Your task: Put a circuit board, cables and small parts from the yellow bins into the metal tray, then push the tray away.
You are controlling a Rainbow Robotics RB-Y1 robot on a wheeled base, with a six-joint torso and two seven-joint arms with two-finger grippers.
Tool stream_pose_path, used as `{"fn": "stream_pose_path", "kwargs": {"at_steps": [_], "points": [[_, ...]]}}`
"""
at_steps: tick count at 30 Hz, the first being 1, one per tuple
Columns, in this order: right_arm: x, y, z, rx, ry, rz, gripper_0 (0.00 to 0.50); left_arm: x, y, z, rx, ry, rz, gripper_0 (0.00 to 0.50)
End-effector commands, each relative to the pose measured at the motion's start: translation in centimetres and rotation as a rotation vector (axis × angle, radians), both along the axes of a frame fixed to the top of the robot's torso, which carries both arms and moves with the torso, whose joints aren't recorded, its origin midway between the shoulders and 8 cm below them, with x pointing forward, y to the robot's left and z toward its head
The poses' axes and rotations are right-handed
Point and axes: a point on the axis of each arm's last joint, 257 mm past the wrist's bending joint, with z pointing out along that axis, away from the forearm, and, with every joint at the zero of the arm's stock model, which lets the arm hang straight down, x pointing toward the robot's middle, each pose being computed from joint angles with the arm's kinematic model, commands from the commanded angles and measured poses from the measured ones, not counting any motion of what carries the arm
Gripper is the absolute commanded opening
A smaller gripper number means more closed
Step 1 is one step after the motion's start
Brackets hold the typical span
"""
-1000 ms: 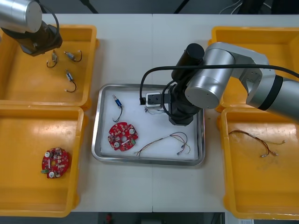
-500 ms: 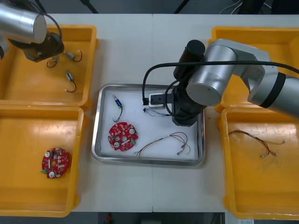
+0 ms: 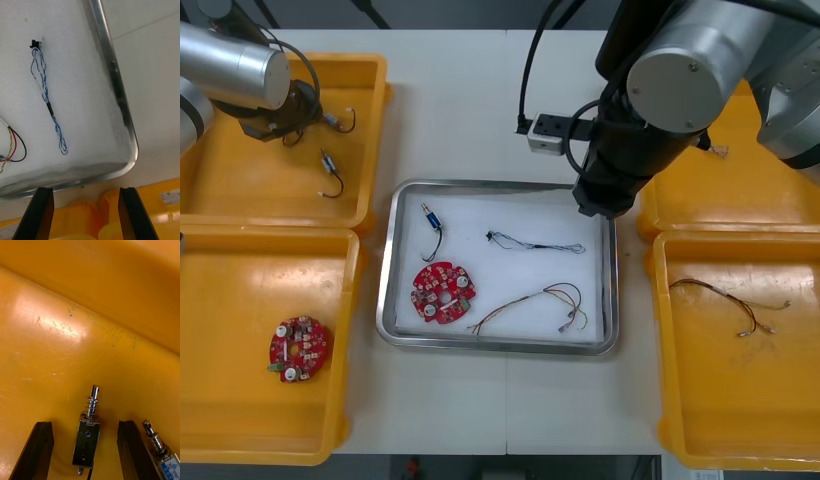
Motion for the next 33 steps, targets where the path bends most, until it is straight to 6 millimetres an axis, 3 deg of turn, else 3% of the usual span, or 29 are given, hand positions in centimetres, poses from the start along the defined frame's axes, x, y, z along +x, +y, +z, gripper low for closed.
{"fn": "stream_pose_path", "kwargs": {"at_steps": [1,3,4,5,6,9,22,33], "points": [[1.2,-2.8,5.4,0.060,-0.070,-0.172,0.500,1.5,-1.8,2.8,0.081,-0.027,-0.094,0.488],[1.2,-3.6,5.9,0.071,-0.068,-0.218,0.500,1.4,-1.8,2.8,0.082,-0.026,-0.094,0.430],[1.2,-4.7,6.4,0.088,-0.065,-0.281,0.500,1.4,-1.8,2.7,0.074,-0.025,-0.093,0.264],[1.3,-5.0,6.6,0.094,-0.065,-0.304,0.500,1.4,-1.8,2.7,0.072,-0.025,-0.092,0.193],[1.3,-5.9,7.2,0.109,-0.068,-0.354,0.500,1.4,-1.8,2.6,0.068,-0.024,-0.090,0.071],[1.4,-7.7,7.9,0.139,-0.069,-0.470,0.500,1.3,-1.7,2.6,0.068,-0.022,-0.092,0.005],[1.6,-14.7,9.2,0.232,-0.098,-0.890,0.500,0.8,-1.3,1.7,0.099,0.006,-0.099,0.000],[1.7,-19.5,8.6,0.339,-0.046,-1.116,0.500,-0.7,-0.3,4.5,0.070,0.055,-0.088,0.000]]}}
